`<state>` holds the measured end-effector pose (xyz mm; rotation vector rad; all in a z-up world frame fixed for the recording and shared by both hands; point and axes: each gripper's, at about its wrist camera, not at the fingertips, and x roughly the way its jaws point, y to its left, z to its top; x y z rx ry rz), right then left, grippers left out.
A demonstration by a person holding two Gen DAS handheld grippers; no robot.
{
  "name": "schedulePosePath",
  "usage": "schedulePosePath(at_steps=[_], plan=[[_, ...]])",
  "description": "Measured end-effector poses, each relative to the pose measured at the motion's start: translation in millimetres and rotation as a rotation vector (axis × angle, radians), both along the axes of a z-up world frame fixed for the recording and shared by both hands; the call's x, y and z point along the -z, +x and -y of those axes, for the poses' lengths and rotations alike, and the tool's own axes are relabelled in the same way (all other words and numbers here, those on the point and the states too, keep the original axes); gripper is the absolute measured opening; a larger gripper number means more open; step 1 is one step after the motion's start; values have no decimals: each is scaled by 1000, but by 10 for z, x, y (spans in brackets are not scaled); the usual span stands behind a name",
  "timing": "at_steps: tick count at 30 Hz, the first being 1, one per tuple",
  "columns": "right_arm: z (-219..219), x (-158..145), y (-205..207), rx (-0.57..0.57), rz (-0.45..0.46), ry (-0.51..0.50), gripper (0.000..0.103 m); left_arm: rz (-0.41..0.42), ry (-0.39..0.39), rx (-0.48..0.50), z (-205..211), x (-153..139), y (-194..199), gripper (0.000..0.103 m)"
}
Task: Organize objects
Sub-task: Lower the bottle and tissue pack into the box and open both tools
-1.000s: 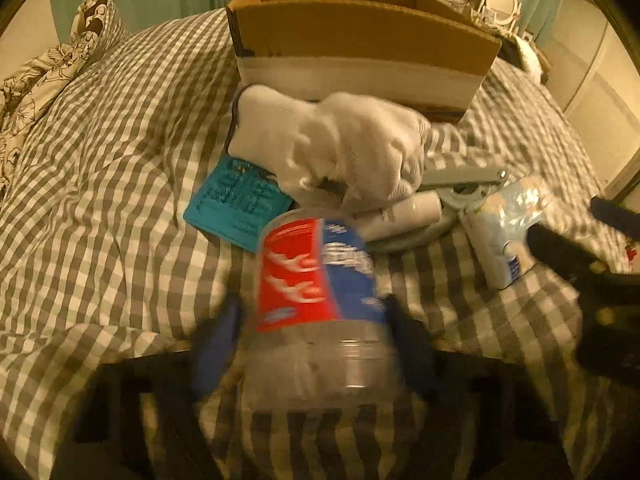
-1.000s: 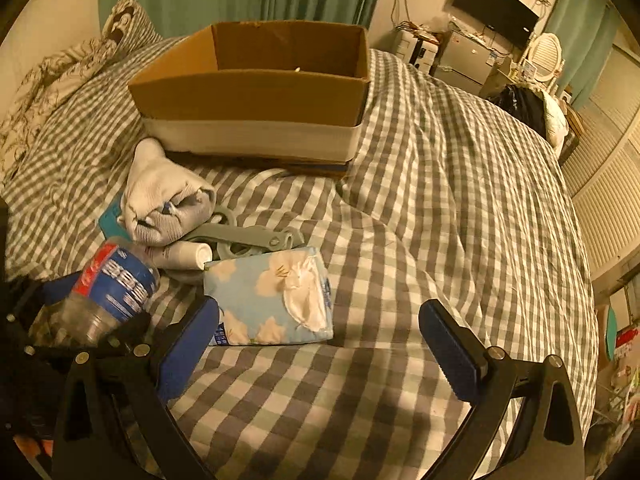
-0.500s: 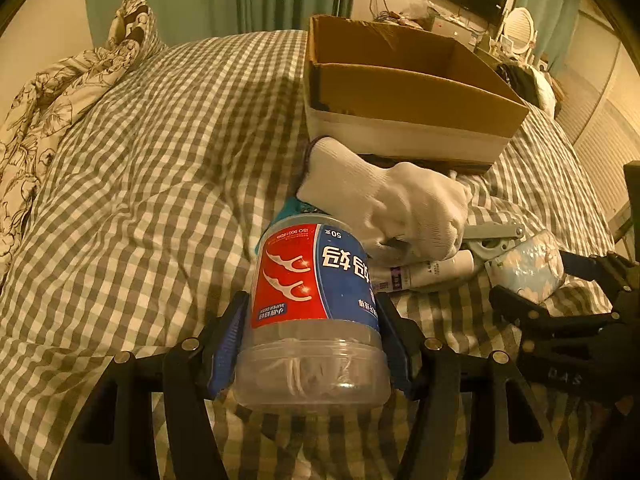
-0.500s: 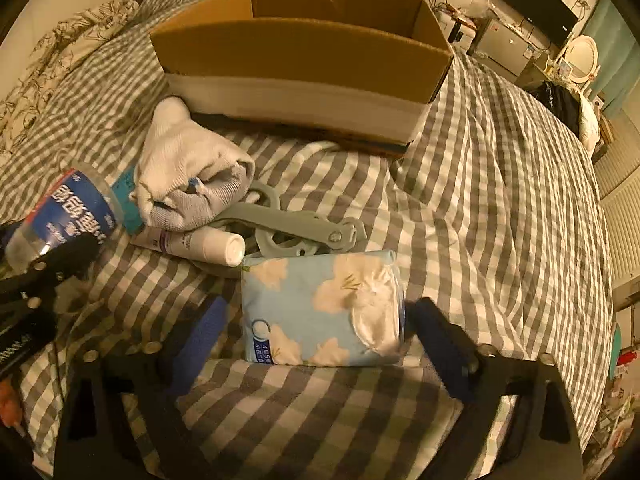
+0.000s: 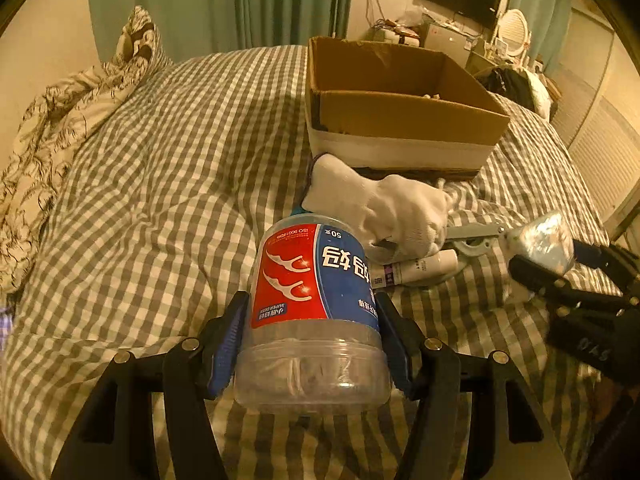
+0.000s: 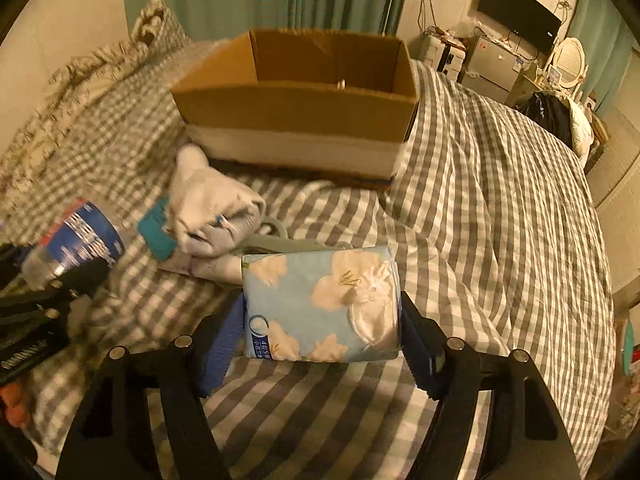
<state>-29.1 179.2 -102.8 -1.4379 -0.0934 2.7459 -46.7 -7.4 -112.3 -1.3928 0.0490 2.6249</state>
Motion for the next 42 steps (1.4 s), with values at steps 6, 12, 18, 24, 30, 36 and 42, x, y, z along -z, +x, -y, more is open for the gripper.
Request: schedulePosePath(at_steps=[6,12,18,24,30,36,42], plan=[[47,-364,54,-21,-92,-9,72,-37,32,13,-37,-245,-58,63],[24,-746,-63,-35,-181,15,72,-107,69,40,-130,-637,-299,63],[-45,-1120,-334,-37,-268,30,72,-186,69,64,-243,-1005,-661,63],[-94,-1435,-723,-43,-337,27,72,-239,63,73,-367,-1253,-1138,63],[-278,-1520,-1189,-22,-352,5,72,-237,53,82,-476,-1230,-1666,63],[-438,-1389,-1679,7,-323,-16,72,-213,25,106,-654,-1009,-2077,63],[-554,-1153,-1986,26,-297,-42,72,-176,30,126,-762,-724,-2351,63]])
